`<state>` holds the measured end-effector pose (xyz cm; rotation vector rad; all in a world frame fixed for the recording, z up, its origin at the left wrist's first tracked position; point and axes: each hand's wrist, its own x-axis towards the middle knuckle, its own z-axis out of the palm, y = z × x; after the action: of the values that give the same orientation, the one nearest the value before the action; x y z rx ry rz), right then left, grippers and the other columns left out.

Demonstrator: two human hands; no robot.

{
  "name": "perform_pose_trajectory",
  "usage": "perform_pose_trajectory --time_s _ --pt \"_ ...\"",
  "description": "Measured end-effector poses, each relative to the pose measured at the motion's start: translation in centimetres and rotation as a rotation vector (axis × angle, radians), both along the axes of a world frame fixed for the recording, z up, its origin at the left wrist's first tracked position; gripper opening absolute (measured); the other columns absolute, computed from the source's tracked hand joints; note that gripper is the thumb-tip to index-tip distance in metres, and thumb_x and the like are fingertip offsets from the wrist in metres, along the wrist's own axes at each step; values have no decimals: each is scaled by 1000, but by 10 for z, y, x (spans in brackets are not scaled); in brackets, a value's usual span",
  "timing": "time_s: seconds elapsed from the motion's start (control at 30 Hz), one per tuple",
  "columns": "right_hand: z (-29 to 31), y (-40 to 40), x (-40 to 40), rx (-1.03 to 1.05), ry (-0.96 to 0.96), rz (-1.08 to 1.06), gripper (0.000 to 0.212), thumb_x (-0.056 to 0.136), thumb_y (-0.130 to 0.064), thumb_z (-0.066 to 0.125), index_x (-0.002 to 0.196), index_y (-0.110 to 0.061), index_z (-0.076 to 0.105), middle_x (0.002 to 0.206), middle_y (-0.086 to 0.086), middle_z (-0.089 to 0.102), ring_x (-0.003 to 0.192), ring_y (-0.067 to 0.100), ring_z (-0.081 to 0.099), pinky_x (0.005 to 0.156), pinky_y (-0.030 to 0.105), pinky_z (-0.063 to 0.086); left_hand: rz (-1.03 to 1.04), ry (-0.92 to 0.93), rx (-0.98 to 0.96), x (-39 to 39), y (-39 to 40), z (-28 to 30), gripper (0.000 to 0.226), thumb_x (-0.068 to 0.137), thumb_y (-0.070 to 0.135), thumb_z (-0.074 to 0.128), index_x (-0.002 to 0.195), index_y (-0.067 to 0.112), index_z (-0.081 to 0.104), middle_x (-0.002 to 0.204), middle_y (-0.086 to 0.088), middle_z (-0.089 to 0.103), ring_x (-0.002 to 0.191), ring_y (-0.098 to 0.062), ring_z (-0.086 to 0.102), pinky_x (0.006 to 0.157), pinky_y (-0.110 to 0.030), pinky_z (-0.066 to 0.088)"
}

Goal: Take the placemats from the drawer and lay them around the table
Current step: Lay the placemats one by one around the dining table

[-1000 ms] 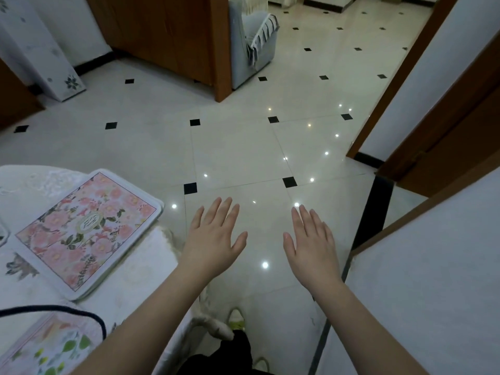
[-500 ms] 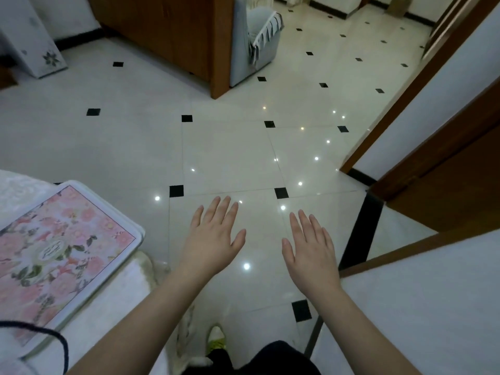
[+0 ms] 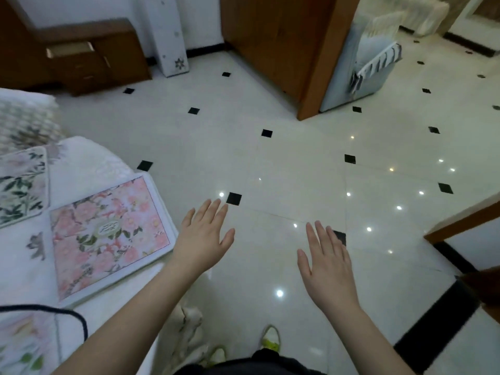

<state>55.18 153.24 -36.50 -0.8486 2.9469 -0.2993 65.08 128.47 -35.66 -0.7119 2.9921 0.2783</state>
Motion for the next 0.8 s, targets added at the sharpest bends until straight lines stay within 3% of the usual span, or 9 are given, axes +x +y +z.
perform_pose_trajectory --time_s 0.2,0.37,0.5,0.8 --pt "-6 -25 -48 -21 17 170 63 97 -47 20 152 -18 32 157 3 32 146 23 26 117 43 23 177 -18 -33 -10 -15 9 90 79 62 -3 157 23 18 165 3 13 153 -15 5 122 -39 4" --pt "1 -60 -74 -55 19 293 65 96 -48 17 153 -20 28 160 1 27 148 21 19 118 41 20 323 -6 -43 -3 -33 13 83 85 62 4 157 24 19 165 4 14 153 -15 6 122 -39 4" --pt "1 -107 -85 -67 26 416 65 96 -48 18 153 -19 29 160 1 27 148 20 18 118 41 20 432 1 -34 16 -56 9 91 79 62 -3 157 23 20 165 3 15 153 -16 7 122 -41 4" --pt "-6 -243 -75 -43 31 686 62 97 -46 22 151 -18 34 157 3 34 146 24 27 115 44 29 671 1 15 67 -131 -19 88 83 61 2 155 19 29 163 -2 23 152 -21 15 121 -45 11"
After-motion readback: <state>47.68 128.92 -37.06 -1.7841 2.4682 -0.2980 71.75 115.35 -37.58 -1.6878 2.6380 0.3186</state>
